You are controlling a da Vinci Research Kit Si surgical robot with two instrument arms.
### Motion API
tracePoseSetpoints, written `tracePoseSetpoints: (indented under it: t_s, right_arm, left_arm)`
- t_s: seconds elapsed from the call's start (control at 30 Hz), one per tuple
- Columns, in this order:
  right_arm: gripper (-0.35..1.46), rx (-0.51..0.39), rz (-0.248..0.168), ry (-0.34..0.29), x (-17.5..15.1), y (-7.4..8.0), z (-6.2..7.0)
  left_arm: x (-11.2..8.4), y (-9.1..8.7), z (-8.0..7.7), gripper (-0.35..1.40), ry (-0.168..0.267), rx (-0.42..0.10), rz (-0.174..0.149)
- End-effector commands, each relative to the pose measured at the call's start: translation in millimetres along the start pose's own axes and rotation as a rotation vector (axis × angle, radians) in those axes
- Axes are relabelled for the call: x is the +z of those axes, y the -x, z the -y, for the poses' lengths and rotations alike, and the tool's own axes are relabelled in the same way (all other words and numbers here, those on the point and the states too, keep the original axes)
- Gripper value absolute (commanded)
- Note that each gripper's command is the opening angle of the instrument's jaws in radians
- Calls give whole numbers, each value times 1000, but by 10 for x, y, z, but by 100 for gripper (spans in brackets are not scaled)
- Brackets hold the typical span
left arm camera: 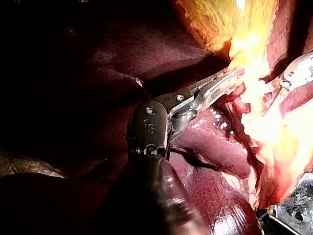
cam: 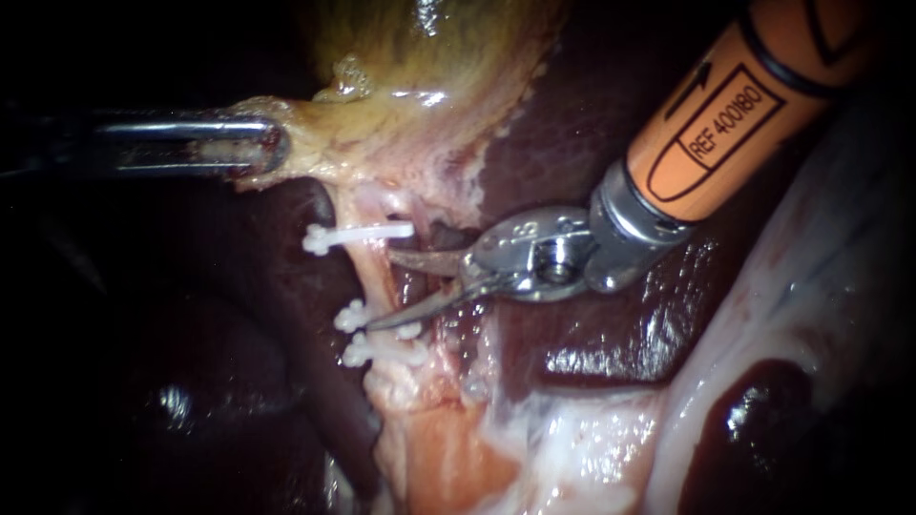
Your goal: Go to the cutting position left tube
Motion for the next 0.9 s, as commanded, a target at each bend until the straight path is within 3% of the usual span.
tracePoseSetpoints:
  t_s: [0.03, 0.33, 0.5, 0.7, 0.9]
  right_arm:
    - [140, 6, -11, -6, 2, -1, -2]
    - [140, 51, -81, -68, 29, -22, -12]
    - [140, 69, -119, -110, 40, -32, -11]
    - [140, 102, -181, -189, 34, -47, 5]
    - [140, 115, -210, -259, 25, -61, 28]
  left_arm:
    - [0, 0, 0, -35, 0, 0, 0]
    - [0, 0, -1, -35, -1, 0, 0]
    - [1, 0, -1, -35, -1, 0, 0]
    - [1, 1, -1, -35, -1, 0, 0]
    - [1, 1, -1, -35, -1, 0, 0]
